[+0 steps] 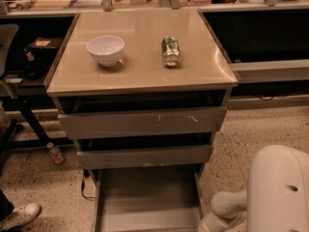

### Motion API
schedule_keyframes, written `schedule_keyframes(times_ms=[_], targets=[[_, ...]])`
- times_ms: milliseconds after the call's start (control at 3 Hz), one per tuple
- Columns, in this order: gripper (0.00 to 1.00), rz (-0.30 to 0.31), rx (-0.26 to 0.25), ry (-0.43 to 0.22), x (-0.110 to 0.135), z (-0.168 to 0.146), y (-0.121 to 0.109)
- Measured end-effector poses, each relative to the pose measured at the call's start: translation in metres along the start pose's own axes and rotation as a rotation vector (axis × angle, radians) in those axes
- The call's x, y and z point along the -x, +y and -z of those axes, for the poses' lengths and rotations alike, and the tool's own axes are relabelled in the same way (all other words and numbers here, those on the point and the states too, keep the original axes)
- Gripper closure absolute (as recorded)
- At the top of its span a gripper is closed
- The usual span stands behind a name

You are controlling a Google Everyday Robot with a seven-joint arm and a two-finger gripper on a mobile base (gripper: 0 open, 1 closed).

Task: Open bottom drawer

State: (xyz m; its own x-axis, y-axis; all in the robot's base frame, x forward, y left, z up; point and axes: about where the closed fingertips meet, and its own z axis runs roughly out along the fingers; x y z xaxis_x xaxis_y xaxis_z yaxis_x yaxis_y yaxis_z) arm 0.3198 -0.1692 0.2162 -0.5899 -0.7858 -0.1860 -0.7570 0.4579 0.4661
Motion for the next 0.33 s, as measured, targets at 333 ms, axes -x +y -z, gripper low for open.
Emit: schedule_keyframes(times_ms=[333], targets=[[0.0, -0.059, -0.007, 0.003, -0.0293, 0.0128, 0.0254]])
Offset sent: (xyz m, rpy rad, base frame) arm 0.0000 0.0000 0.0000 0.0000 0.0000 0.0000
